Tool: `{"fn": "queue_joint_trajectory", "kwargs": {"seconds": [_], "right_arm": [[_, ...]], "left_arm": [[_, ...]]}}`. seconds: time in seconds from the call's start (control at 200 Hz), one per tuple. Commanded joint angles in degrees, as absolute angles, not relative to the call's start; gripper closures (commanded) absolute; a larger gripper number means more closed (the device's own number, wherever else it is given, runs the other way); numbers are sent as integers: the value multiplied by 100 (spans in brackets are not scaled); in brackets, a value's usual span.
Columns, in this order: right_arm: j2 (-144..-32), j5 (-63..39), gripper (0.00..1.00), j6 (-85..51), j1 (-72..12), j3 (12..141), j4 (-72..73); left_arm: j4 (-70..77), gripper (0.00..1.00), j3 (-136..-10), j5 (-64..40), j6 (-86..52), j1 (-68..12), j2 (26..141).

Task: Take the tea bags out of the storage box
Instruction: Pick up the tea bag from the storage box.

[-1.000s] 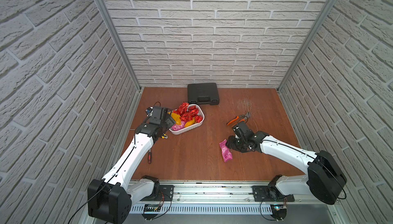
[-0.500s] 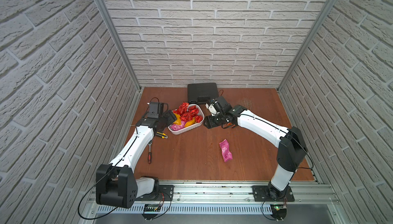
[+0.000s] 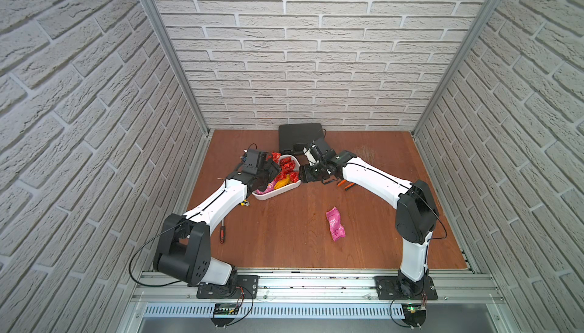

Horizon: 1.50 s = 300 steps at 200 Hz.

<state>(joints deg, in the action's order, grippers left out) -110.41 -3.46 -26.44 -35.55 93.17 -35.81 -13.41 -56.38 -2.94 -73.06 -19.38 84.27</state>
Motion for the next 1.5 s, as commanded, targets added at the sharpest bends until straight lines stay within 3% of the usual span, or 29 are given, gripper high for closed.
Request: {"fn": "queue_joint_trajectory", "kwargs": {"seconds": [0.0, 0.365, 0.57, 0.685, 0.79, 1.165, 1.495], "right_arm": [[-10507, -99, 32, -2834, -3493, 9051, -3498], [-10158, -51, 32, -2954, -3445, 8574, -3366], [-10168, 22, 32, -2923, -3445, 8698, -3463], [-10168, -13, 32, -2918, -3445, 8723, -3463], [-10166, -24, 32, -2910, -3445, 8734, -3476], [-10066, -24, 32, -2839, -3436, 8753, -3537], [-9863, -174, 32, -2869, -3419, 8741, -3508]], "left_arm": [[-935, 18, -5629, 100, -8053, -1969, 8604], [-172, 21, -5695, 40, -8577, -1975, 9278], [-351, 16, -5781, 62, -8887, -2004, 9447], [-174, 19, -5765, 76, -9086, -2008, 9546], [-47, 26, -5800, 25, -9189, -2006, 9637], [81, 69, -5777, 64, -9246, -2013, 9689], [-274, 86, -5761, 416, -8273, -2154, 9023]]}}
